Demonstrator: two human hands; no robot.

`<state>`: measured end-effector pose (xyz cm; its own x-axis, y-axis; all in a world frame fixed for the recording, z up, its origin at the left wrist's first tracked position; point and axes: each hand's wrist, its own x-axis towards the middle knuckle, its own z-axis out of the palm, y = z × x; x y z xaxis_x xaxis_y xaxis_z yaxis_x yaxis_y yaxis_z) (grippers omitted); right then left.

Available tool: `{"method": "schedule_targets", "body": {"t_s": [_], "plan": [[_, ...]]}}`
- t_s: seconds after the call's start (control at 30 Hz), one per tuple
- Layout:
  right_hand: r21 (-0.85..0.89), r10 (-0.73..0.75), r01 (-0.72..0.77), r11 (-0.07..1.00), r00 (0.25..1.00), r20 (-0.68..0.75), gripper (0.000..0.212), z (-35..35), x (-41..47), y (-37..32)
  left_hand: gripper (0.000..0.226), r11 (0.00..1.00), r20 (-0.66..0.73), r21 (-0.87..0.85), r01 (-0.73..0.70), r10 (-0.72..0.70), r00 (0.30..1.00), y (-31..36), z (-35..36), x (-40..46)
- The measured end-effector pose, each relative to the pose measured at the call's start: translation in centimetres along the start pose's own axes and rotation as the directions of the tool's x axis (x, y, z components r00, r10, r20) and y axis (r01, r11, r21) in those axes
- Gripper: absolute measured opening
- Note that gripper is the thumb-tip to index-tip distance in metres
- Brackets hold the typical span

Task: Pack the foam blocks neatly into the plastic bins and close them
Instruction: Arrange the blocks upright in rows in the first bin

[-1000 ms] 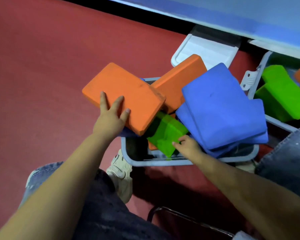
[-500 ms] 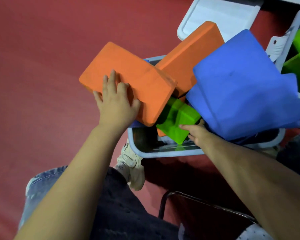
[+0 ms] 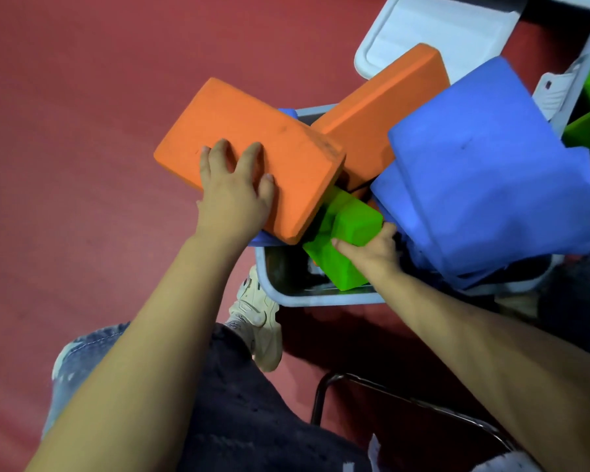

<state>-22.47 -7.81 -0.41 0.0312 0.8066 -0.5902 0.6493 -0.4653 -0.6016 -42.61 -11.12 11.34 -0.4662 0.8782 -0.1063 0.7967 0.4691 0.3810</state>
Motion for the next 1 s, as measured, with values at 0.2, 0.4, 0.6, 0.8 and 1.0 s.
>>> {"method": "schedule_targets", "body": {"t_s": [0.2,0.4,0.6,0.8,1.0], "plan": [[-0.080,-0.199,0.193,0.978,0.977,-0.075,0.088,-0.8,-2.4,-3.7,0.054,0.999,0.028,-0.033,-0.013,0.014,1.000,-0.7,-0.3,0.2],[-0.265,-0.122,0.141,0.954,0.989,0.088,0.111,-1.7,-1.9,-5.8,0.053,0.997,0.048,-0.073,0.015,-0.011,0.999,-0.9,-0.6,0.2],[-0.159,0.005,0.066,0.985,0.912,0.411,0.098,0.1,-1.0,-5.2,0.052,0.992,0.044,-0.117,0.048,-0.043,0.998,-1.1,-0.9,0.7],[-0.063,0.060,-0.034,0.997,0.879,0.474,0.086,1.4,-0.7,-2.8,0.063,0.999,0.039,-0.026,-0.032,0.033,0.999,-0.4,-0.3,0.5],[-0.121,0.065,-0.011,0.993,0.886,0.458,0.078,2.5,0.1,-3.2,0.049,0.996,0.006,-0.008,-0.088,0.088,0.996,-0.3,0.2,0.7]]}}
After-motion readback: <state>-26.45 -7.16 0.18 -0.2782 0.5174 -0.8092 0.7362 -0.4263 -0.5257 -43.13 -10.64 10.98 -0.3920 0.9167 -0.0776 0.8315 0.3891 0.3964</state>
